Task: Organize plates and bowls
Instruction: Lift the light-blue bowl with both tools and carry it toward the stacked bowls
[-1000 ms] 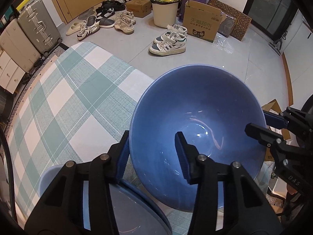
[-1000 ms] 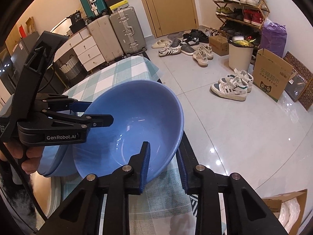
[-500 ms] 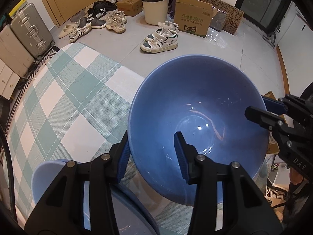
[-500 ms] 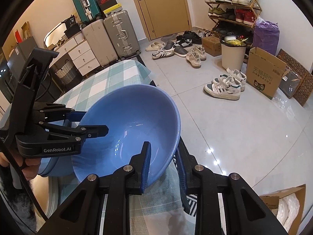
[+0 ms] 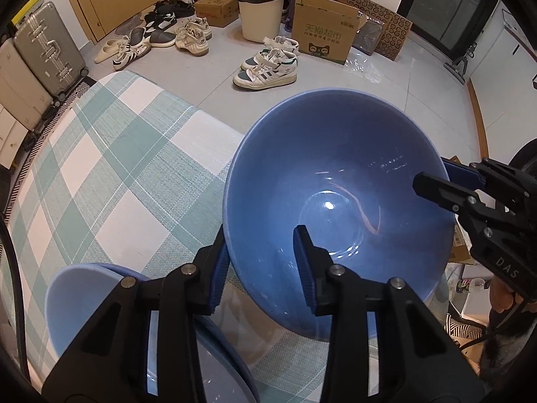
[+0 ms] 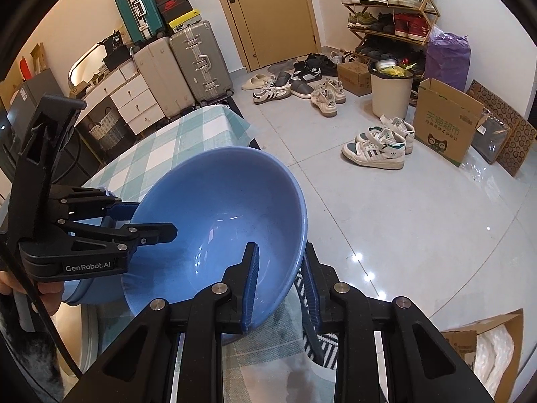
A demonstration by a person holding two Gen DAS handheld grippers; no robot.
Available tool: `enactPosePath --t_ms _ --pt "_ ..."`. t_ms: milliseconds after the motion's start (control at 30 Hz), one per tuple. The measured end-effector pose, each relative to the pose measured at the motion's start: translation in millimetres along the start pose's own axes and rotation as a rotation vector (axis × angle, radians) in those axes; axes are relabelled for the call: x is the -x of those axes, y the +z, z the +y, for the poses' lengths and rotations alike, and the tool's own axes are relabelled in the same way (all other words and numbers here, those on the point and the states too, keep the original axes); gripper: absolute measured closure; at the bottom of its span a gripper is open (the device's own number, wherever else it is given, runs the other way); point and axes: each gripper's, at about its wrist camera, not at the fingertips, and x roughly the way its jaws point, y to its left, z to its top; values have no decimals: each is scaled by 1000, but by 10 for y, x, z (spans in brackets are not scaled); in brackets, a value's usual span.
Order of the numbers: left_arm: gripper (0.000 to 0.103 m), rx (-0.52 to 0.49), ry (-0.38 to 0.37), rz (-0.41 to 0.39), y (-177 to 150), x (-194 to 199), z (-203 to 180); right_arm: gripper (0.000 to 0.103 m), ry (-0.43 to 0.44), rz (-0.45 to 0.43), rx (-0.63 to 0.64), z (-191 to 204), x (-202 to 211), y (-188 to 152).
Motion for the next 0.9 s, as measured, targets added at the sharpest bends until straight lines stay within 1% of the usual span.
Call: enactPosePath --t_ms 600,900 --pt "70 13 -22 -63 -94 354 -84 76 -16 -30 5 73 182 -50" --pt "70 27 -23 -114 -200 655 -104 76 -16 -55 22 142 329 -75"
